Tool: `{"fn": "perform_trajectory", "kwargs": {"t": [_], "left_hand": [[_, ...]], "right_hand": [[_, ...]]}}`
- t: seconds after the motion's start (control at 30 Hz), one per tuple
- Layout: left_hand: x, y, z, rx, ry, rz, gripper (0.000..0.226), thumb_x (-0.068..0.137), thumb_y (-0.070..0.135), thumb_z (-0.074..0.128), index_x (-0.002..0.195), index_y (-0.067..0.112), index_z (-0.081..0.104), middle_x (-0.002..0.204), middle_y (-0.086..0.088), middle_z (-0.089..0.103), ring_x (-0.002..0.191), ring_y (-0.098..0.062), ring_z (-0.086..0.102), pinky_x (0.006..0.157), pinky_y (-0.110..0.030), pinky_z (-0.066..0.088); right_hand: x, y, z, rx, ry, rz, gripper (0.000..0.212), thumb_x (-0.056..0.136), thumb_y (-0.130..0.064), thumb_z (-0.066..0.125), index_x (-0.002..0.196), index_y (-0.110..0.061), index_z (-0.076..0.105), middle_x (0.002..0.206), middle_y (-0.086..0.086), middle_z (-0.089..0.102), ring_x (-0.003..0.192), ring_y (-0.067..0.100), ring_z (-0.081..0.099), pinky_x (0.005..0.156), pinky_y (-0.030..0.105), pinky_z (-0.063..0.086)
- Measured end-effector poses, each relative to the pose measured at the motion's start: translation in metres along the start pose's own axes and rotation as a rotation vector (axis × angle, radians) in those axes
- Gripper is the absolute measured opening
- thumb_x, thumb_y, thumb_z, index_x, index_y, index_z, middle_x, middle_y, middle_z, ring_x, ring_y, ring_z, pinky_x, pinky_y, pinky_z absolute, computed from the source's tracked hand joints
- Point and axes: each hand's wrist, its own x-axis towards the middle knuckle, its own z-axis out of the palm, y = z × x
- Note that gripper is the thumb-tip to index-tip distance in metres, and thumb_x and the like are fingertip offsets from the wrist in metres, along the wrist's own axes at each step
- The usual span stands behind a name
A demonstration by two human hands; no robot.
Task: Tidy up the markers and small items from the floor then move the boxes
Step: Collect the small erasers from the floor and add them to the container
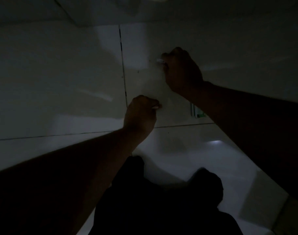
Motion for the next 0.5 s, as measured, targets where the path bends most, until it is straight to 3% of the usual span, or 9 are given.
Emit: {"fn": "perform_trajectory", "kwargs": {"t": [0.13,0.3,0.4,0.5], "left_hand": [[0.001,0.005,0.0,0.023,0.015,0.026,0.026,0.096,0.021,0.049,0.114,0.015,0.068,0.111,-0.011,0.067,0.097,-0.028,0.065,0.086,-0.033,0.053],[0.0,0.027,0.006,-0.151,0.047,0.03,0.023,0.094,0.022,0.057,0.11,0.01,0.069,0.096,-0.013,0.071,0.07,-0.017,0.064,0.062,-0.024,0.055],[0.001,0.04,0.012,-0.277,0.056,-0.066,0.028,0.091,0.023,0.061,0.116,0.01,0.066,0.108,-0.01,0.07,0.095,-0.019,0.066,0.078,-0.022,0.055],[-0.001,0.052,0.014,-0.409,0.071,-0.129,0.021,0.088,0.019,0.065,0.104,0.007,0.072,0.092,-0.013,0.072,0.089,-0.024,0.069,0.08,-0.034,0.058]], "right_hand": [[-0.018,0.032,-0.015,0.175,0.092,0.2,0.037,0.101,-0.021,0.036,0.133,-0.008,0.052,0.133,0.018,0.051,0.122,0.032,0.047,0.103,0.035,0.036],[-0.077,0.058,-0.023,0.267,0.164,0.354,0.033,0.1,-0.023,0.044,0.119,-0.003,0.062,0.121,0.022,0.059,0.113,0.034,0.054,0.095,0.03,0.038],[-0.114,0.047,-0.014,0.265,0.194,0.271,0.027,0.095,-0.017,0.053,0.106,0.004,0.067,0.111,0.025,0.062,0.111,0.039,0.054,0.096,0.037,0.039],[-0.13,0.028,-0.005,0.41,0.154,0.272,0.026,0.092,-0.016,0.06,0.105,0.004,0.069,0.109,0.024,0.062,0.11,0.037,0.056,0.099,0.04,0.042]]}}
